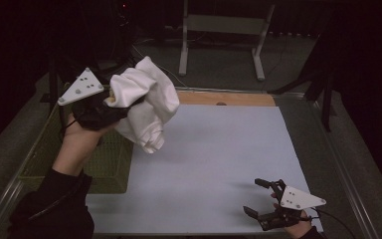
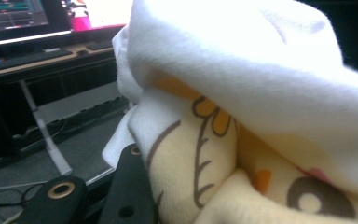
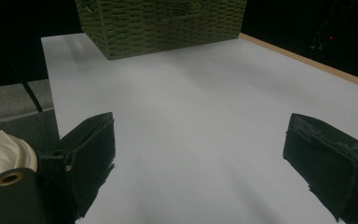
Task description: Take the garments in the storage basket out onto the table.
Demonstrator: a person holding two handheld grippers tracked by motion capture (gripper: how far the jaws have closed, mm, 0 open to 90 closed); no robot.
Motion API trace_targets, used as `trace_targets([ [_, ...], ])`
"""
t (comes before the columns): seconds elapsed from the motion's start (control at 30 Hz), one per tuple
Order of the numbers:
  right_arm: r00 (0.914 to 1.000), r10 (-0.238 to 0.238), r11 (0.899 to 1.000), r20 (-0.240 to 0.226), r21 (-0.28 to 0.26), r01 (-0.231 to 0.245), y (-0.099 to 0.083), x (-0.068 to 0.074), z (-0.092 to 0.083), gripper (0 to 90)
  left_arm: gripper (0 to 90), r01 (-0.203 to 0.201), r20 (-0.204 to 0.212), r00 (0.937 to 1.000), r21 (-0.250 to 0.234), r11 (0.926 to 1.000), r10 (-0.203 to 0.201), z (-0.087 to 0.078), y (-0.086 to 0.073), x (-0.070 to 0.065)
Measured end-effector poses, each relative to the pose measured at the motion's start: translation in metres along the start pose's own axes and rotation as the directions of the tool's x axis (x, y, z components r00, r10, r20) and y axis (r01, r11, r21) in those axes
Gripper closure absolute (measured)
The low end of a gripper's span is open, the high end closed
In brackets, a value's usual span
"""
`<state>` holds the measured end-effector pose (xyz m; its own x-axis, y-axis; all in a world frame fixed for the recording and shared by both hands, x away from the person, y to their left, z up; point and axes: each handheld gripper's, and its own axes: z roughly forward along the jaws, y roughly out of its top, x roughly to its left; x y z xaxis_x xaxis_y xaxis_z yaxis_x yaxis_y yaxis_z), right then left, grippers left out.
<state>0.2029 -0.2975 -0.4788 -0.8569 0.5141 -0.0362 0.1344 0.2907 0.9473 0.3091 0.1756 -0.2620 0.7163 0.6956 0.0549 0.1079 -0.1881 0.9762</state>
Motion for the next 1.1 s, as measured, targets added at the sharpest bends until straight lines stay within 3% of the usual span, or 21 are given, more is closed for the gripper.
trace_targets([
  [0.2,1.0,0.005,1.0,0.0,-0.004,-0.005,0.0,0.0,-0.001,9.3,69.2,-0.007,0.013,0.9999,0.005,1.0,0.007,0.015,0.005,-0.008],
  [0.63,1.0,0.003,1.0,0.008,-0.01,-0.003,0.001,-0.001,0.0,9.2,69.2,-0.022,-0.011,0.9997,0.022,0.9995,0.022,0.049,0.012,-0.021],
  [1.1,0.9998,0.0,1.0,0.018,-0.011,0.0,0.0,-0.002,-0.001,9.3,68.9,0.023,0.044,0.9987,0.032,0.9992,-0.024,0.093,0.007,-0.032],
])
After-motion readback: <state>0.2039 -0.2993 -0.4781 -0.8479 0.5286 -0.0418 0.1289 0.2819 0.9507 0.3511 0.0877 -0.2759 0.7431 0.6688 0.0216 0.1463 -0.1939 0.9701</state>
